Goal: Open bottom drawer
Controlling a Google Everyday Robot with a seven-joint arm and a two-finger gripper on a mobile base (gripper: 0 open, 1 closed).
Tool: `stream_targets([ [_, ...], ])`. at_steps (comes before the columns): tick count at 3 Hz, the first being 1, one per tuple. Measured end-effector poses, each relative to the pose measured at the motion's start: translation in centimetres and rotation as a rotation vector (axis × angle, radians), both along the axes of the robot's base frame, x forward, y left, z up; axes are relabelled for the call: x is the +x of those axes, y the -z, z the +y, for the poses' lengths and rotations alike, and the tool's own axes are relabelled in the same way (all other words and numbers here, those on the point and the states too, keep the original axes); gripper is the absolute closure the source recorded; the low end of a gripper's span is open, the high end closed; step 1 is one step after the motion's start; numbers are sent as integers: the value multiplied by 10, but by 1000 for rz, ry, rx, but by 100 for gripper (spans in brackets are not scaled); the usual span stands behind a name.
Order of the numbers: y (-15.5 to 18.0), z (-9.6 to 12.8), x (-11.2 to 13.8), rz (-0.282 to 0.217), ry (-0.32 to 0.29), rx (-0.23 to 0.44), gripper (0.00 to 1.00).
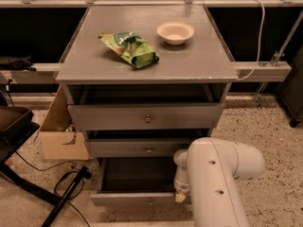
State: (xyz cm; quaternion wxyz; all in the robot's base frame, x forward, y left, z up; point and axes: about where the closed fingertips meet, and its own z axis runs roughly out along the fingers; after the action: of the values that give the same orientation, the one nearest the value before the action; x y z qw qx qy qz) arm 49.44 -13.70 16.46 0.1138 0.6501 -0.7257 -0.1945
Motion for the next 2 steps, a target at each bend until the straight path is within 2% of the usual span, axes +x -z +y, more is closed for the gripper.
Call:
stream_targets([
  [2,0,0,0,0,0,0,35],
])
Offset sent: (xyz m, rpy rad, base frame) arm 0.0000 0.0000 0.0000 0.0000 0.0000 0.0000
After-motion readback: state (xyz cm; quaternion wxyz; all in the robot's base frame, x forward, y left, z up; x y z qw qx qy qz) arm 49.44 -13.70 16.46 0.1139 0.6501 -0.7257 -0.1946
